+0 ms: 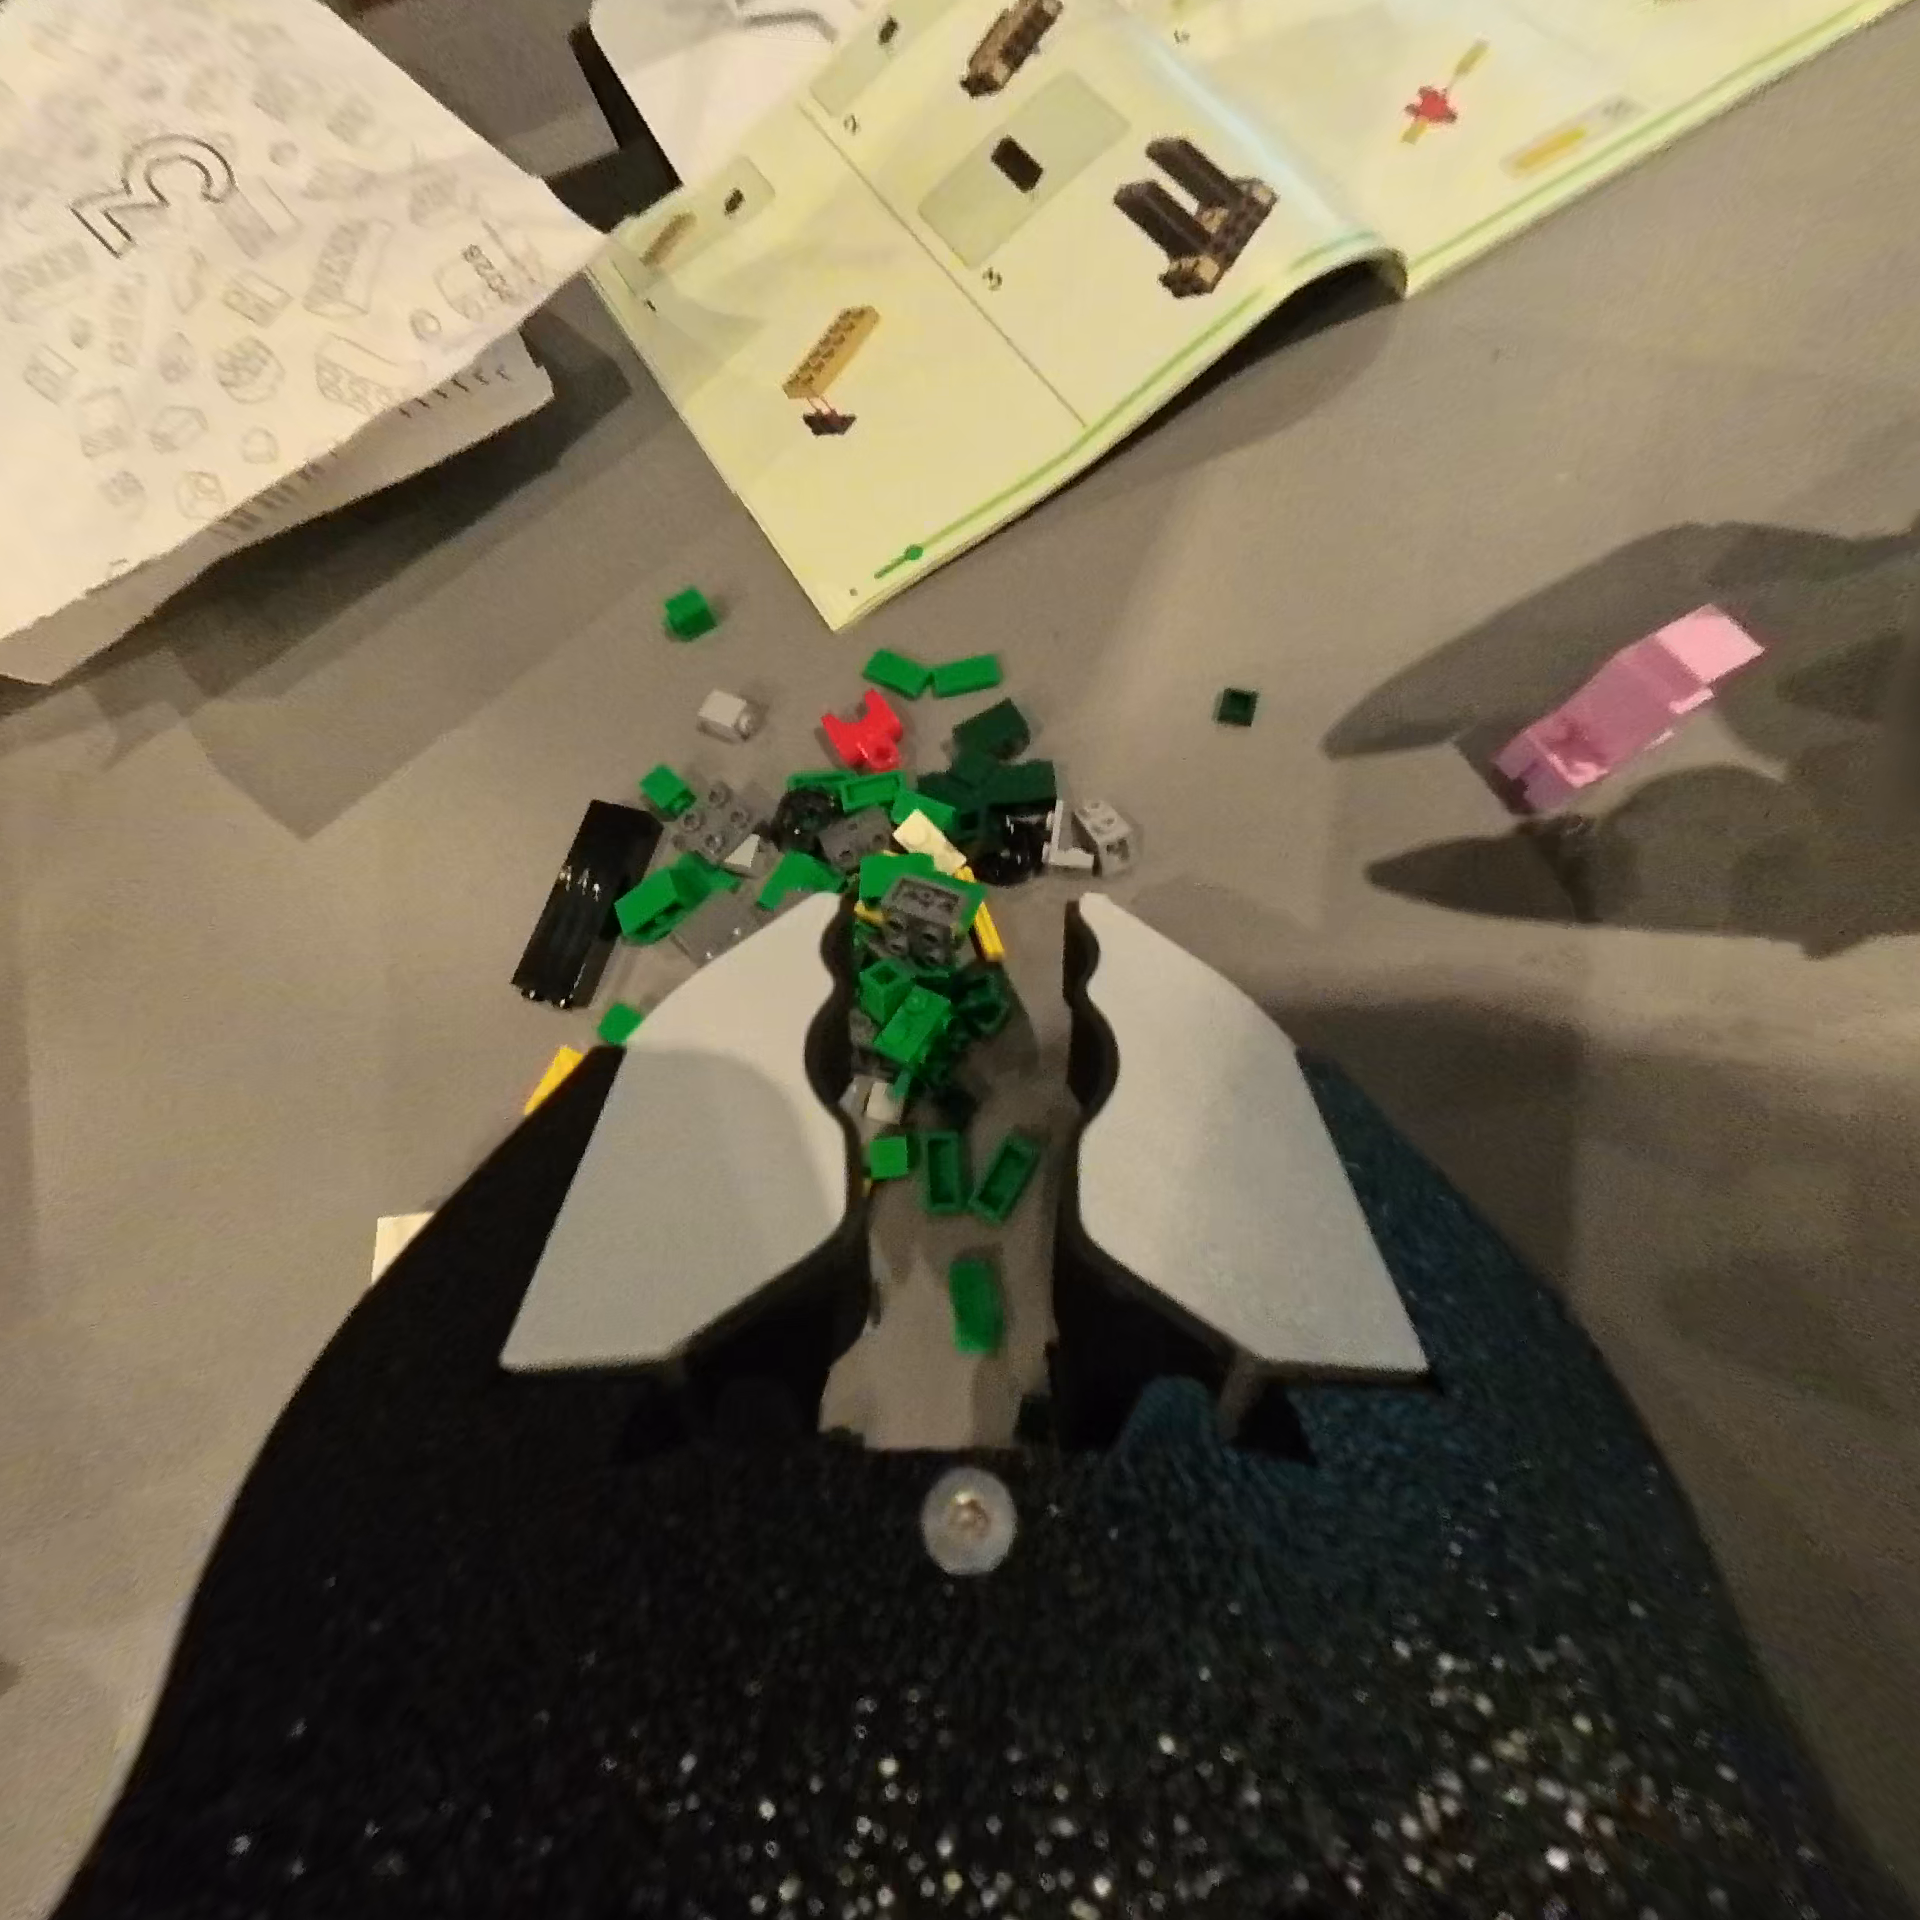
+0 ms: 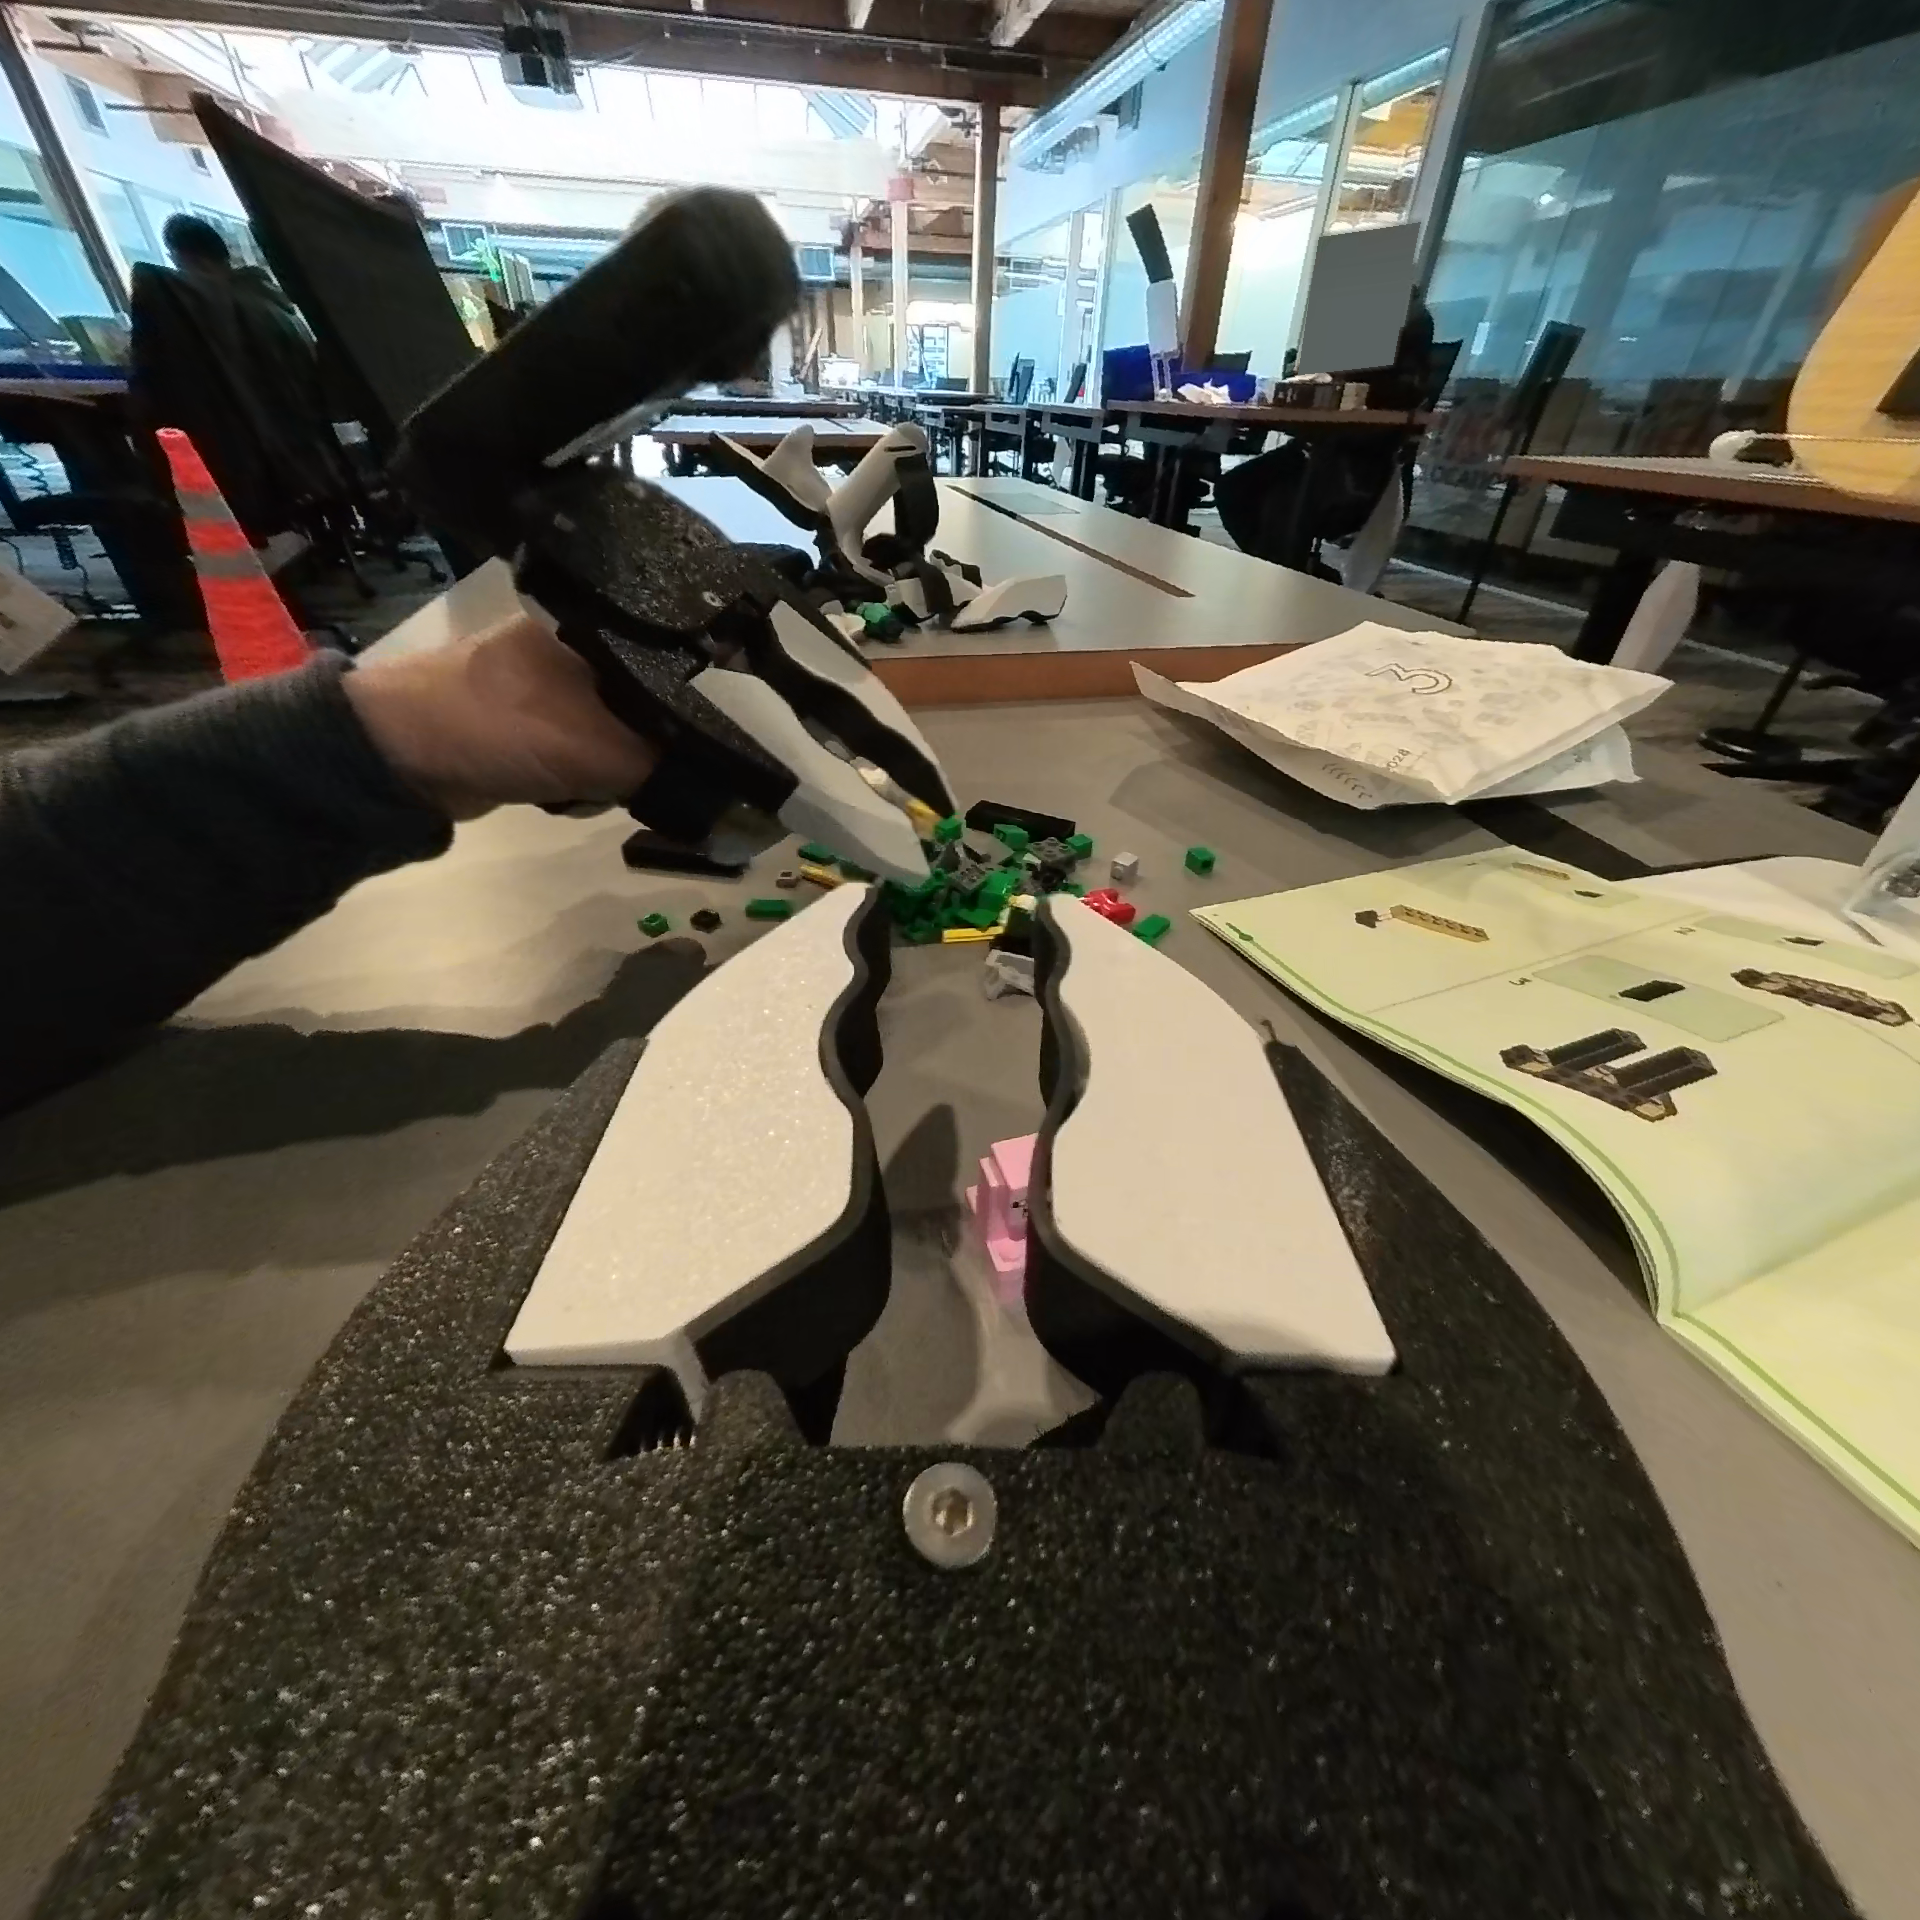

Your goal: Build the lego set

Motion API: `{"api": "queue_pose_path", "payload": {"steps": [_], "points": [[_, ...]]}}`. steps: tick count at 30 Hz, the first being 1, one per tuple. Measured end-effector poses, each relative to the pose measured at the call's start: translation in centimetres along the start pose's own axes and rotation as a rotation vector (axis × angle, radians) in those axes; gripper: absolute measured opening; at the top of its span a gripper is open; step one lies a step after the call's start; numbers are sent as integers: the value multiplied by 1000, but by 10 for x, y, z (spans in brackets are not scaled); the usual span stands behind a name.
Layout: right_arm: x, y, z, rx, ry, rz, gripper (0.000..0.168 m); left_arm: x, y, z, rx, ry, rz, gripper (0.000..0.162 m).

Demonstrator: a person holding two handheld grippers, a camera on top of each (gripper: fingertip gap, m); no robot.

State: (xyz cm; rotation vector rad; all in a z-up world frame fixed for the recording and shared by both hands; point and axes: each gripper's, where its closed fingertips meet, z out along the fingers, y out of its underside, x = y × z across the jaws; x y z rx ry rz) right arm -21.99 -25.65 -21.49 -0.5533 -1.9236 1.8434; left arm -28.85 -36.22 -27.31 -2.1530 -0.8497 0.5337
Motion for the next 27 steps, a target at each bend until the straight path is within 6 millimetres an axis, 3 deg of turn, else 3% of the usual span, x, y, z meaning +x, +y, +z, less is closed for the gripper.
{"api": "queue_pose_path", "payload": {"steps": [6, 14, 20, 23, 27], "points": [[6, 4, 1, -38, 58, -23, 24, -5, -4, 1, 52, -41, -6, 29], [4, 5, 2, -43, 48, -31, 22, -7, 5, 3, 5, -63, 79, 32], [6, 4, 1, -32, 46, -2, 22, 8, 5, 1, 7, 15, 214, 21], [6, 4, 1, -30, 42, 1, 22, 1, 8, 3, -39, -46, 286, 21], [5, 4, 1, -30, 40, 2, 22, -3, 17, 11, -82, -19, 253, 27]]}}
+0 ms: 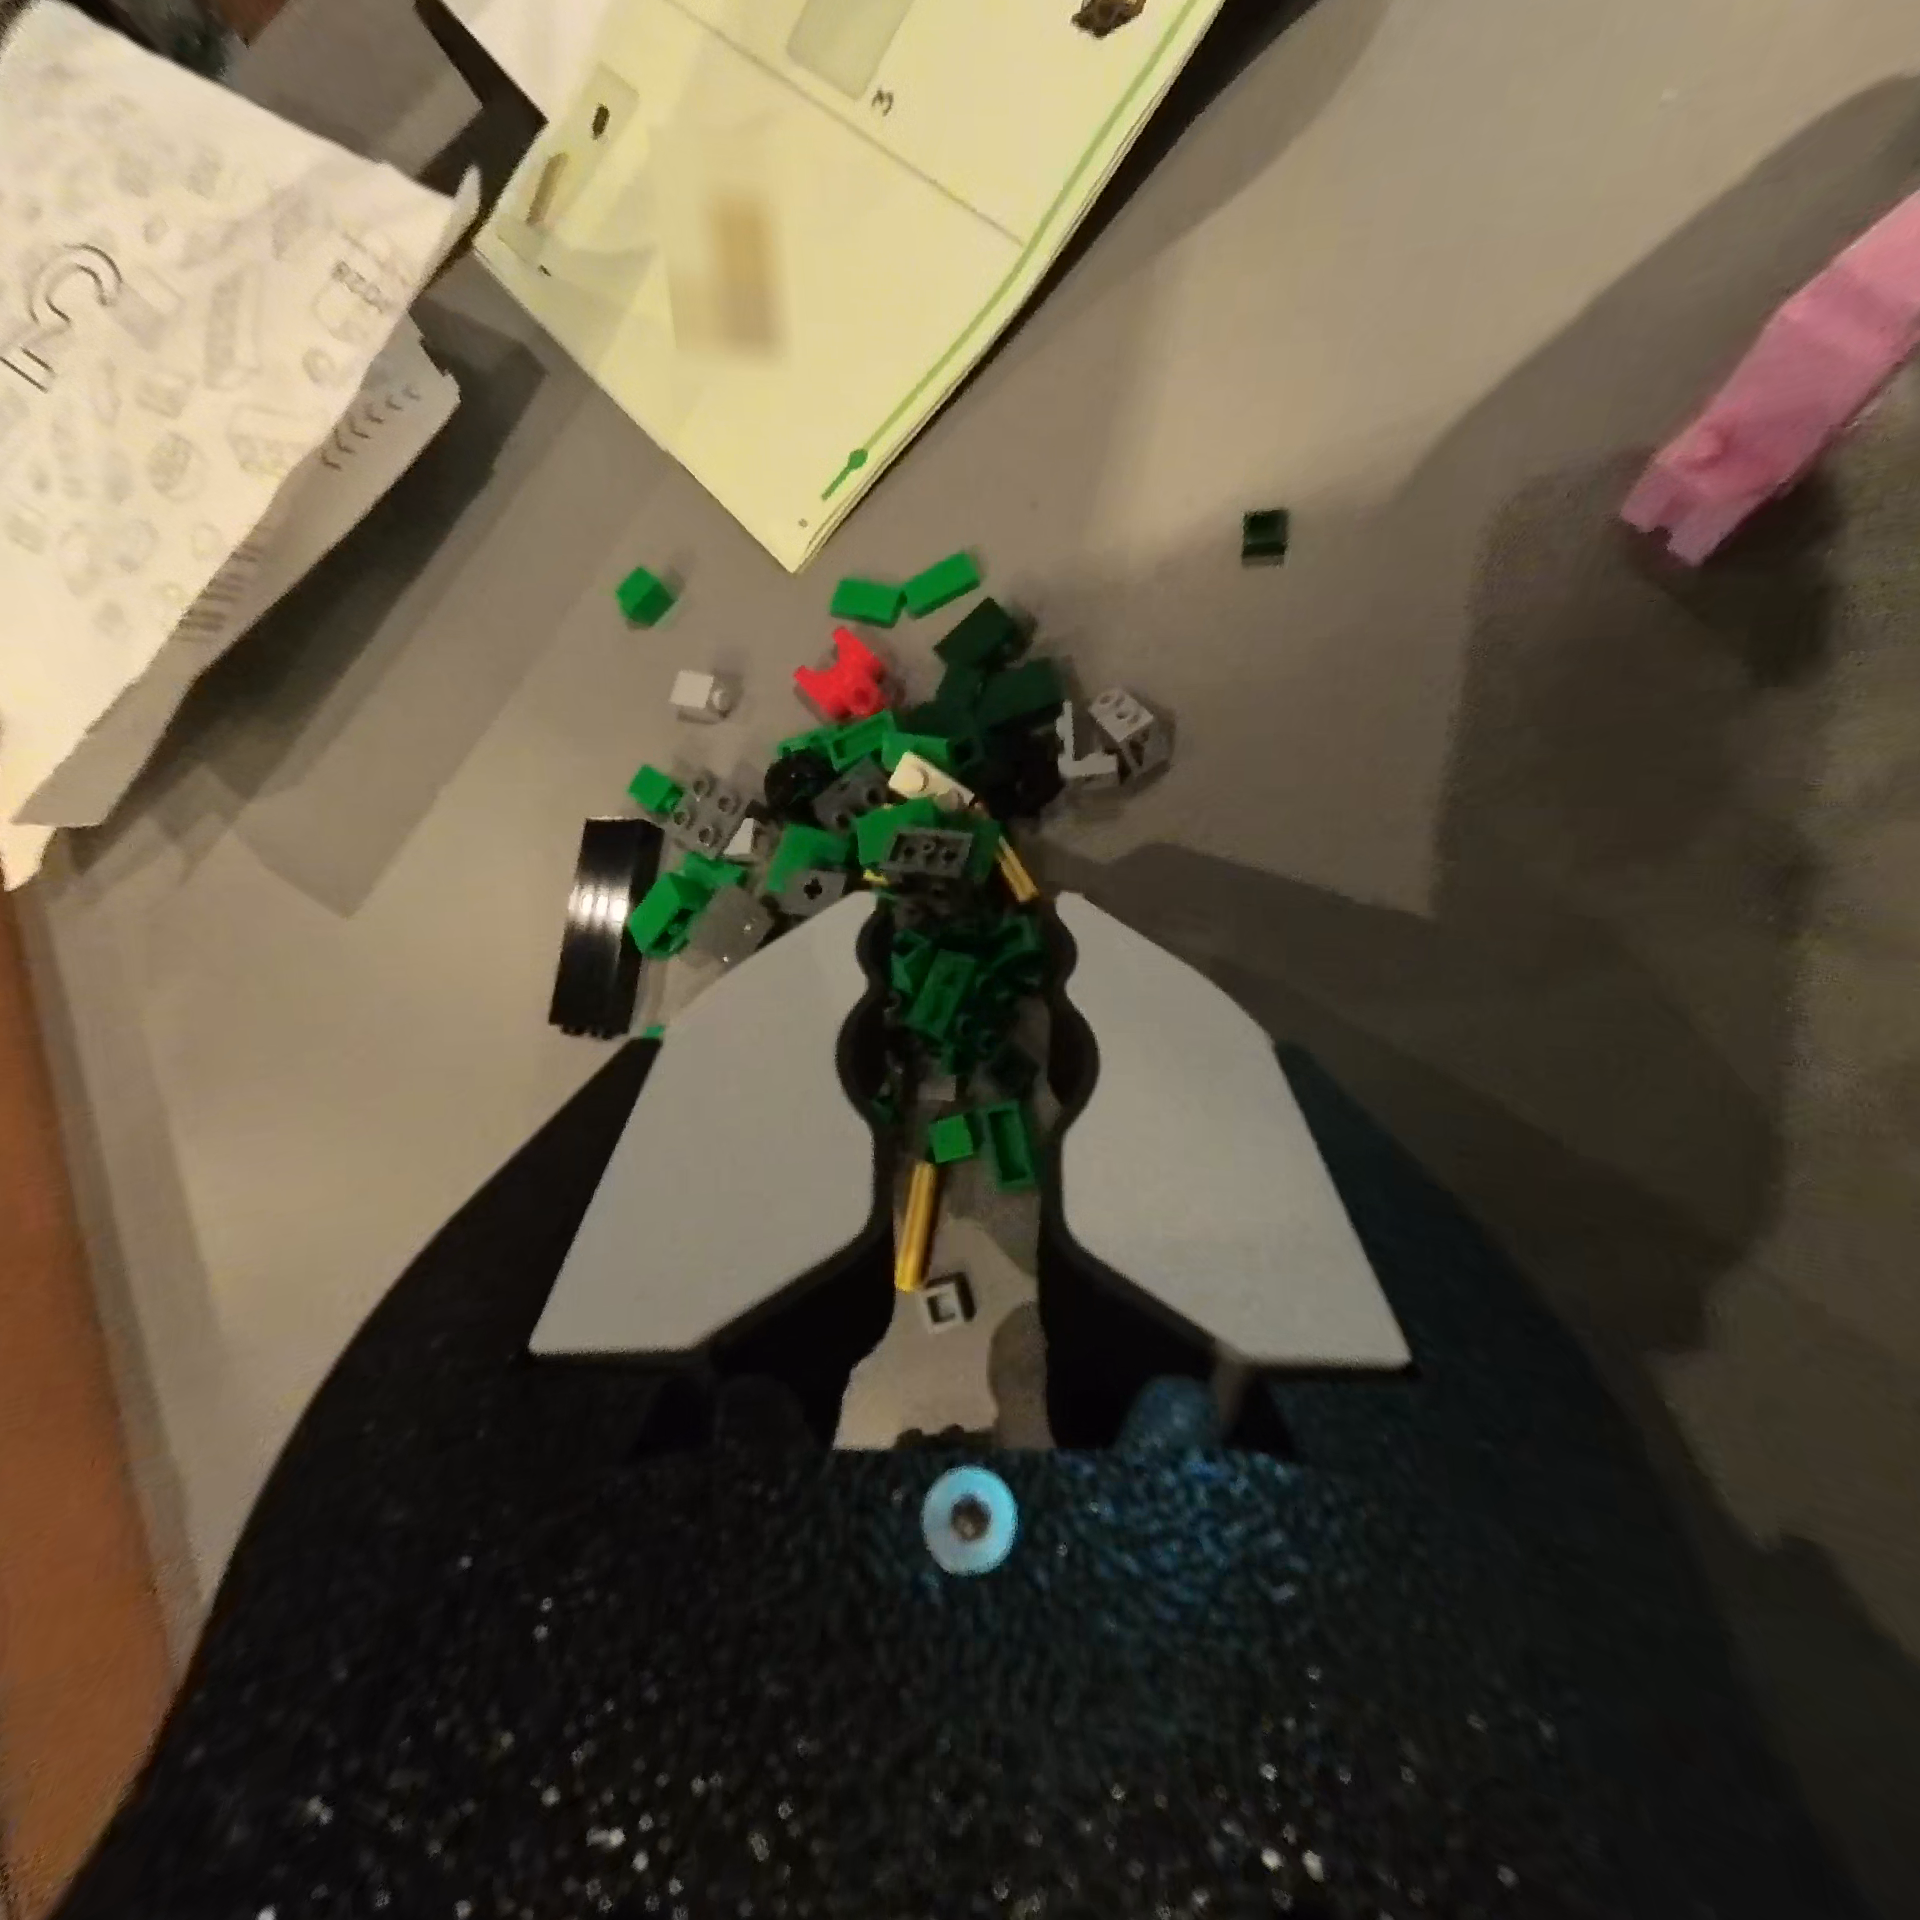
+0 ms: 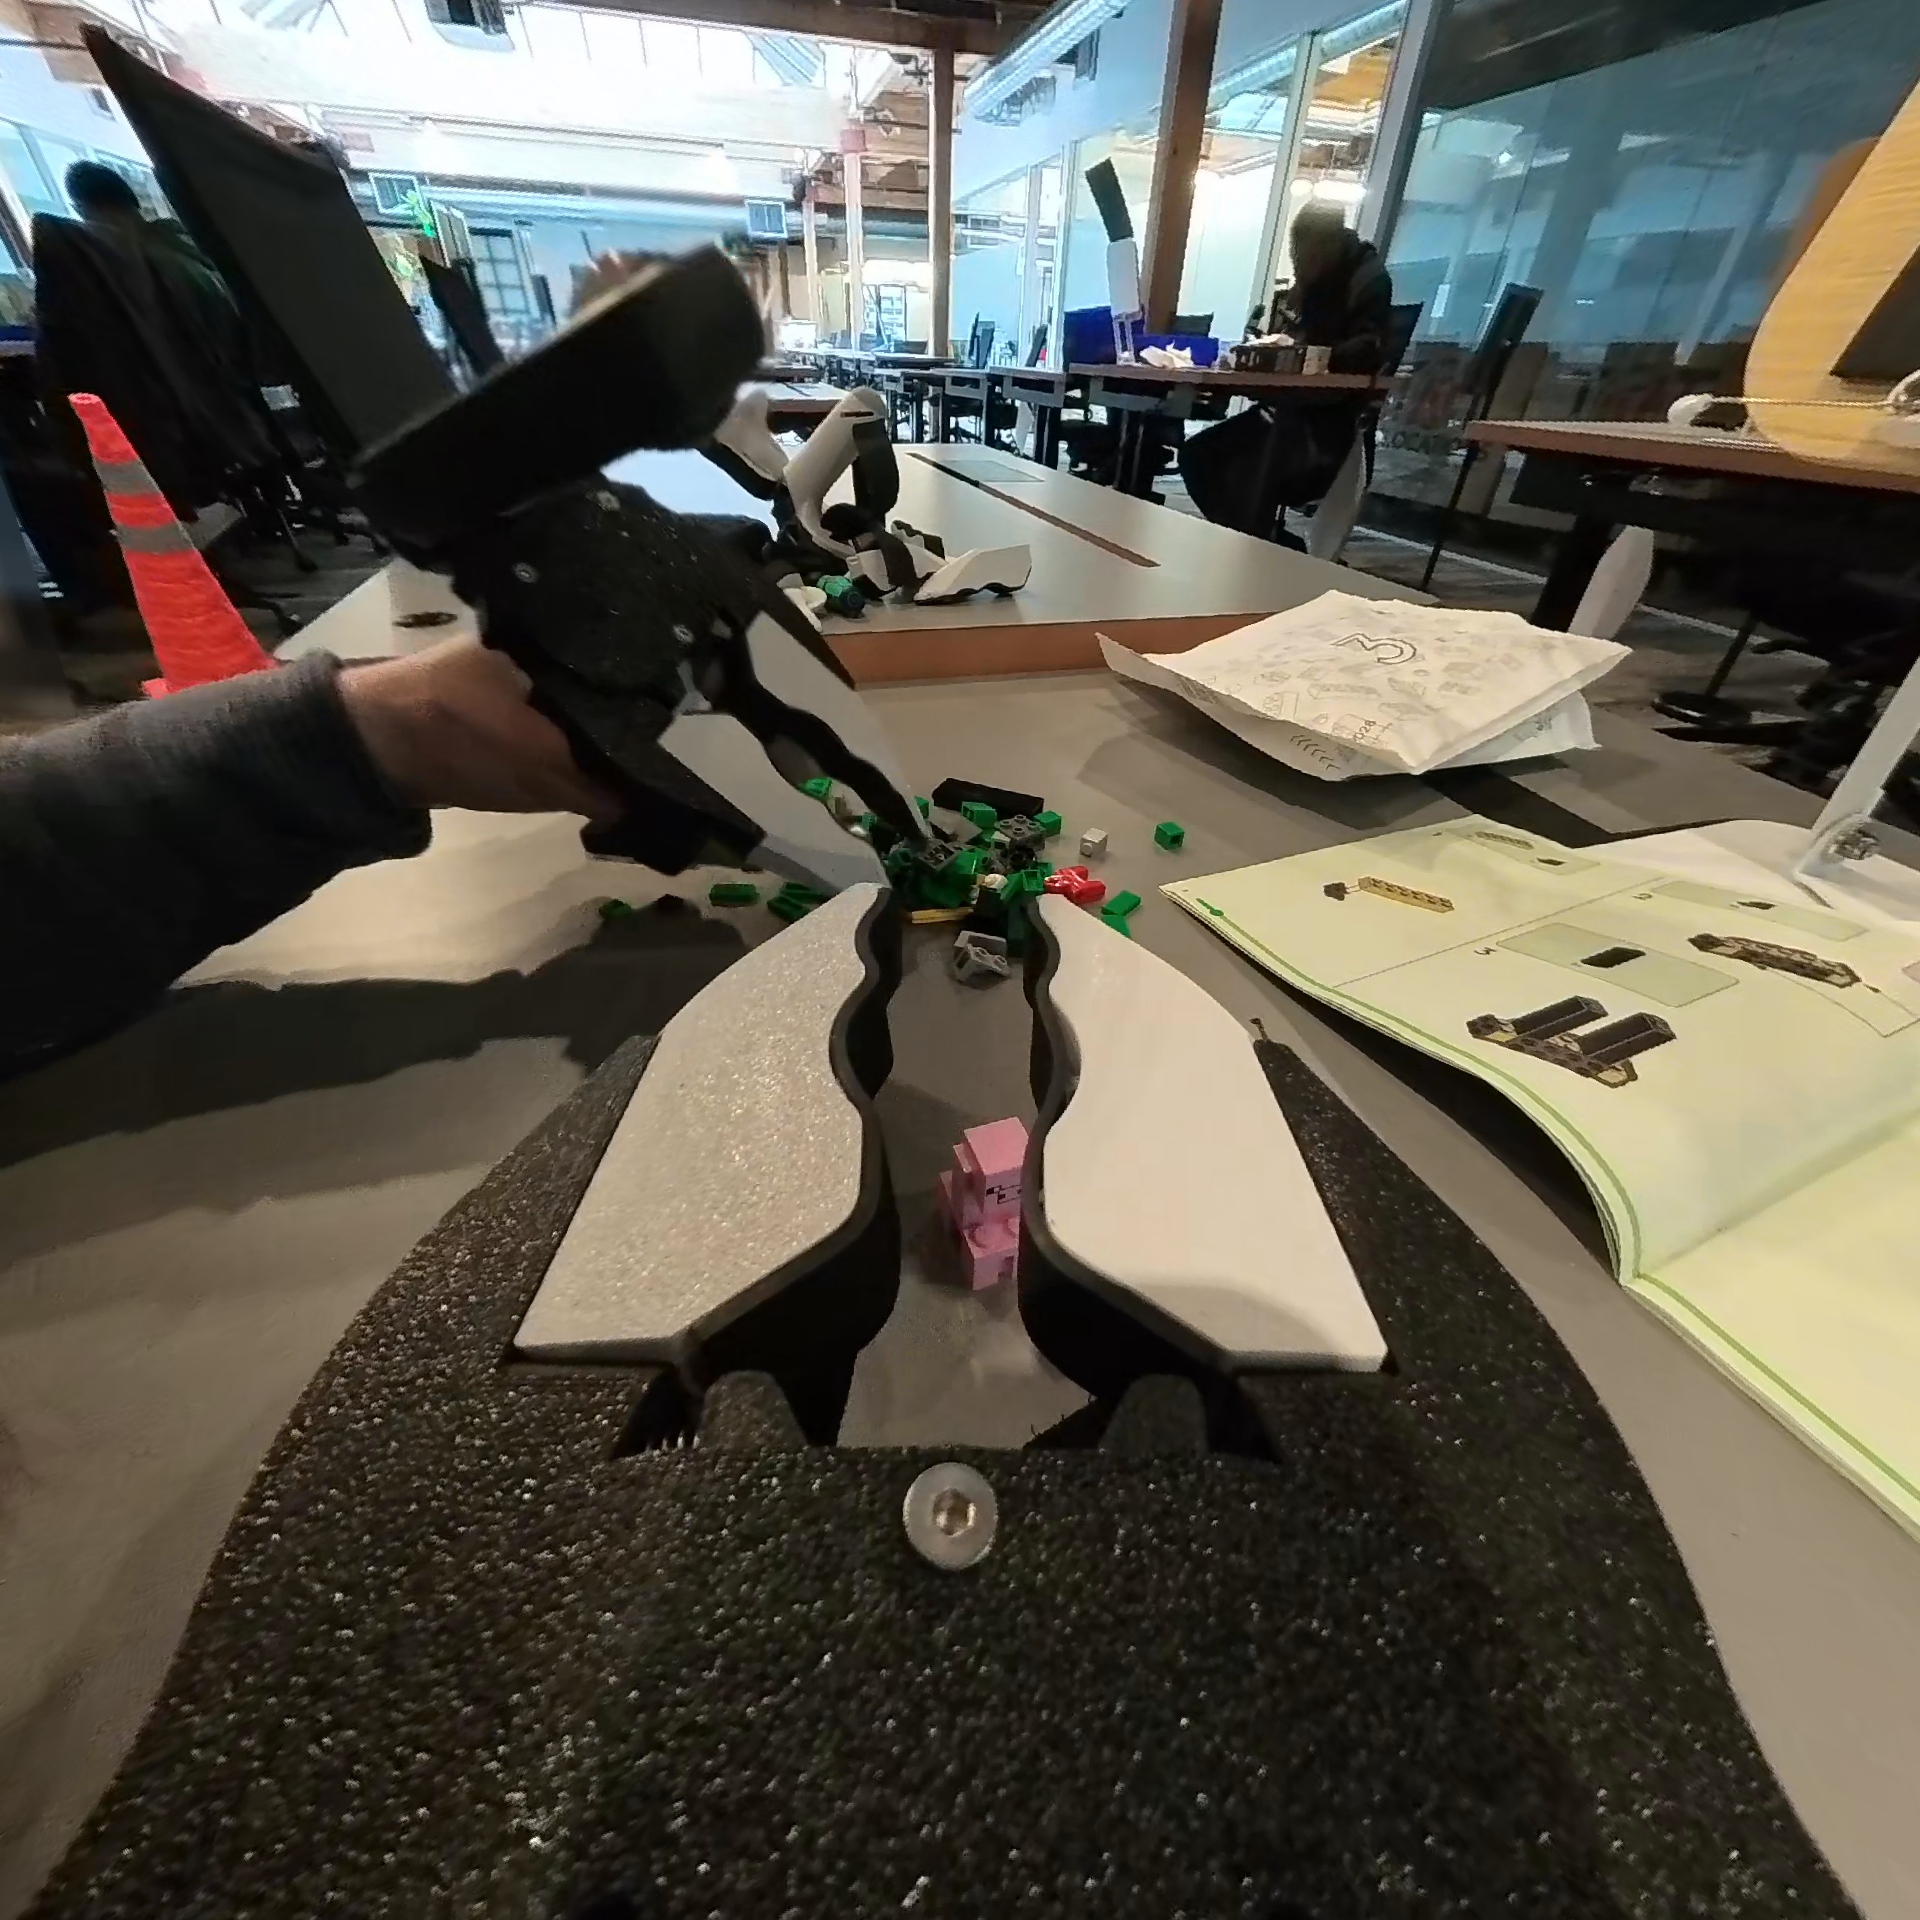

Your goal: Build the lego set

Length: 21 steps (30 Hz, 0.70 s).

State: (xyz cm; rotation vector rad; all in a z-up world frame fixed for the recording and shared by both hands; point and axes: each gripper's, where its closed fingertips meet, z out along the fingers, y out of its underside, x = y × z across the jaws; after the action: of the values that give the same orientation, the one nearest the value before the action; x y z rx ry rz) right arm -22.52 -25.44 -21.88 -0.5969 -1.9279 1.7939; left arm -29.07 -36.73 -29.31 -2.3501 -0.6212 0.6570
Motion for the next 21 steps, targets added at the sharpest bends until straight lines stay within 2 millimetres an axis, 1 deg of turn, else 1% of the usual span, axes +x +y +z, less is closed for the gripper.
{"api": "queue_pose_path", "payload": {"steps": [2, 7, 13, 17, 21], "points": [[0, 0, 0, 1, -1, 2, 22, -2, 3, 3, -6, 14, -4, 27], [0, 0, 0, 0, -3, 0, 21, 1, -2, 6, 44, 102, -57, 28], [-1, 0, 1, 0, -5, -3, 21, -1, 1, 11, 28, 121, -48, 28], [-1, 0, 1, 0, -6, -2, 21, -5, -1, 10, 43, 117, -49, 23], [-1, 0, 1, 0, -7, -1, 21, -3, 2, 11, 35, 139, -23, 17]]}}
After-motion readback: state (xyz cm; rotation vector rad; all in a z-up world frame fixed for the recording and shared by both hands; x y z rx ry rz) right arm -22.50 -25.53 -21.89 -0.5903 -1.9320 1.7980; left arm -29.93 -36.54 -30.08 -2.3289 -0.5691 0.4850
